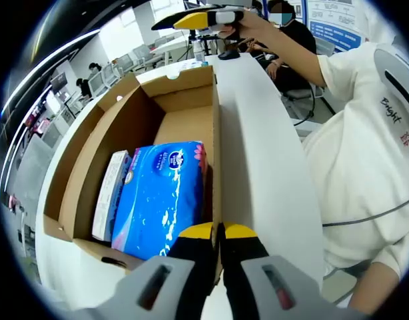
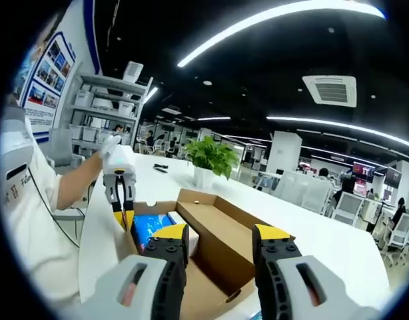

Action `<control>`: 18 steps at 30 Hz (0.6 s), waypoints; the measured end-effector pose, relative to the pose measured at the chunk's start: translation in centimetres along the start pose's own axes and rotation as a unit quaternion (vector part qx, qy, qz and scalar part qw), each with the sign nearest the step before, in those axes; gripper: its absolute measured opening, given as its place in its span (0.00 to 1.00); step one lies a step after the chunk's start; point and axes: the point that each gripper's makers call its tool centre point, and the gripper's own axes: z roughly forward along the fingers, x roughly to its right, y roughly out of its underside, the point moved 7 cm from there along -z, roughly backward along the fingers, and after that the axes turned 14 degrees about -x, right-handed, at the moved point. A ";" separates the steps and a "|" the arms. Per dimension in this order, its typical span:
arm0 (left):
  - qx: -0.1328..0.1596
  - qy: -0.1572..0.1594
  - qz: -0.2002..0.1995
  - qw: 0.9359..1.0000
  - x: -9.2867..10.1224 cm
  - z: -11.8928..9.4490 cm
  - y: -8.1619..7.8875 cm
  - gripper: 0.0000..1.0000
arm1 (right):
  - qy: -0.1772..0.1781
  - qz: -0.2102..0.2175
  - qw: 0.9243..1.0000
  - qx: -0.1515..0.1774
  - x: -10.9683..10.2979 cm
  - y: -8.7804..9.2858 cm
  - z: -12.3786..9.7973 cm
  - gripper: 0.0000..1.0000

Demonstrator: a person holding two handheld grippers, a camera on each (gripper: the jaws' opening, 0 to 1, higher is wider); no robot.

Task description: Operate the shoe box by opening the lid, removing the specified soft item, and placing it in the target area until the item is outside and the box remains undamaged.

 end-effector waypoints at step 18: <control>0.004 -0.003 0.003 1.000 0.0 0.0 0.1 0.03 | -0.034 -0.020 0.999 -0.004 -1.7 0.0 2.3 0.37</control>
